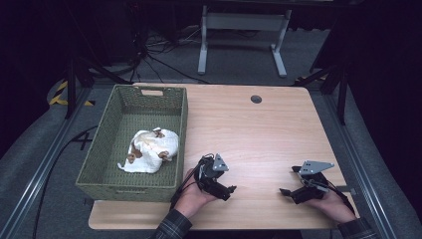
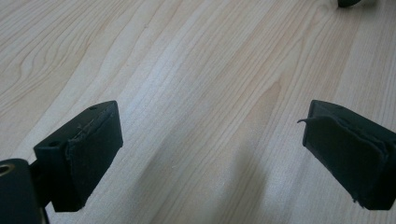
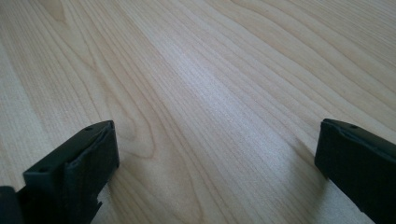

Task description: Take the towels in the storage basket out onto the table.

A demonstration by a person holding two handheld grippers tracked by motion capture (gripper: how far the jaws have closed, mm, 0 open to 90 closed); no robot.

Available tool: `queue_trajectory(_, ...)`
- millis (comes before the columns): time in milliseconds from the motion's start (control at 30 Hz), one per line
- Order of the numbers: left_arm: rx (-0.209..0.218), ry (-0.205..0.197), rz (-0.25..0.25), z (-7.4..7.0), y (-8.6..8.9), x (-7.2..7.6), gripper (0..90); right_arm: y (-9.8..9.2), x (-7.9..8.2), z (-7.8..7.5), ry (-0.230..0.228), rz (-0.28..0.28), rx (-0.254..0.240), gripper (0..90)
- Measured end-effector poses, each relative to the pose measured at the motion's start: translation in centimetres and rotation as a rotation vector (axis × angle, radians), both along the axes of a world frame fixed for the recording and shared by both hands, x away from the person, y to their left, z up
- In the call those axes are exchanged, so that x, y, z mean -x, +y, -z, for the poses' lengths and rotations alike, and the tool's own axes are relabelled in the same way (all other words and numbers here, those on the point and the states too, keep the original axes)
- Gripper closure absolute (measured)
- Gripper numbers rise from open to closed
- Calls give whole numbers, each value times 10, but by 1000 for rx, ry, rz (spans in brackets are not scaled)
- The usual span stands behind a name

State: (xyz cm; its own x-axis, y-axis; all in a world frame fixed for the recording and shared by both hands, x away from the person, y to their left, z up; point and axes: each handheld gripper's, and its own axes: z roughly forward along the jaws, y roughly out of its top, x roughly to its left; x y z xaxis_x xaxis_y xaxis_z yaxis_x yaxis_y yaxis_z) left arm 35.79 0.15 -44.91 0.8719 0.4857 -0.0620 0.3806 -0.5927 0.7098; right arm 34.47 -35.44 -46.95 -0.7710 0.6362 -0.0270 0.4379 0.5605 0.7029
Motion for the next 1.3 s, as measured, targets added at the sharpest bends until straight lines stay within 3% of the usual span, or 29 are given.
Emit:
queue_trajectory(133,3,19,-4,-2,0,-1,52,0,0,0,0,-2,0,0)
queue_trajectory(200,-7,1,10,-3,0,-2,53,0,0,0,0,-2,0,0)
queue_trajectory(367,14,21,4,-6,1,-3,58,0,0,0,0,-2,0,0)
queue_trajectory(500,-11,33,4,-10,0,-2,58,0,0,0,0,-2,0,0)
queue_trajectory(900,19,37,7,-18,2,-7,59,0,0,0,0,-2,0,0)
queue_trajectory(1300,10,43,11,-27,0,-9,60,0,0,0,0,-2,1,0)
